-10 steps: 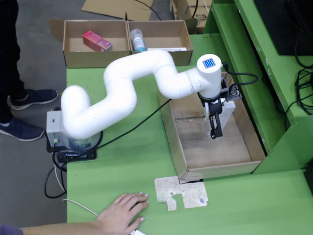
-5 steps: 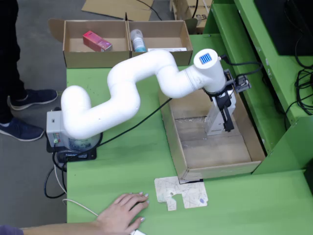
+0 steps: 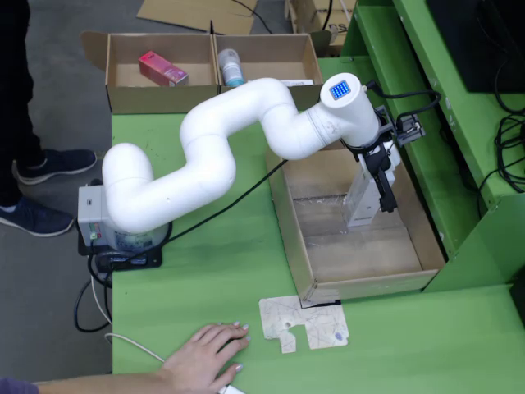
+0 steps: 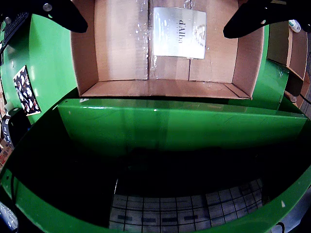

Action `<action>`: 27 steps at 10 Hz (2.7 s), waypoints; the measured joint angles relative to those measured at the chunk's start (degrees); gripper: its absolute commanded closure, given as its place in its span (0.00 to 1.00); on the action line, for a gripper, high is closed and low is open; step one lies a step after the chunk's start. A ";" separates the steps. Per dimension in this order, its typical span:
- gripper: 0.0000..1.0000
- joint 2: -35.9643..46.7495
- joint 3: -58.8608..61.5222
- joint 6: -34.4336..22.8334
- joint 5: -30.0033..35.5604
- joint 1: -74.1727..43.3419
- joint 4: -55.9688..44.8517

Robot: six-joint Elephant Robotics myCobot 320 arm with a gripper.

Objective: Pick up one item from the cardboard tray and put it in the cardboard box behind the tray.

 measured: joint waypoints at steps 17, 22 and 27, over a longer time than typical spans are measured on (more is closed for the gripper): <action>0.00 -2.37 0.09 2.55 -0.35 3.60 -0.17; 0.00 -5.27 0.09 2.73 -2.46 3.69 5.80; 0.00 -0.97 0.18 2.73 1.50 3.16 -6.24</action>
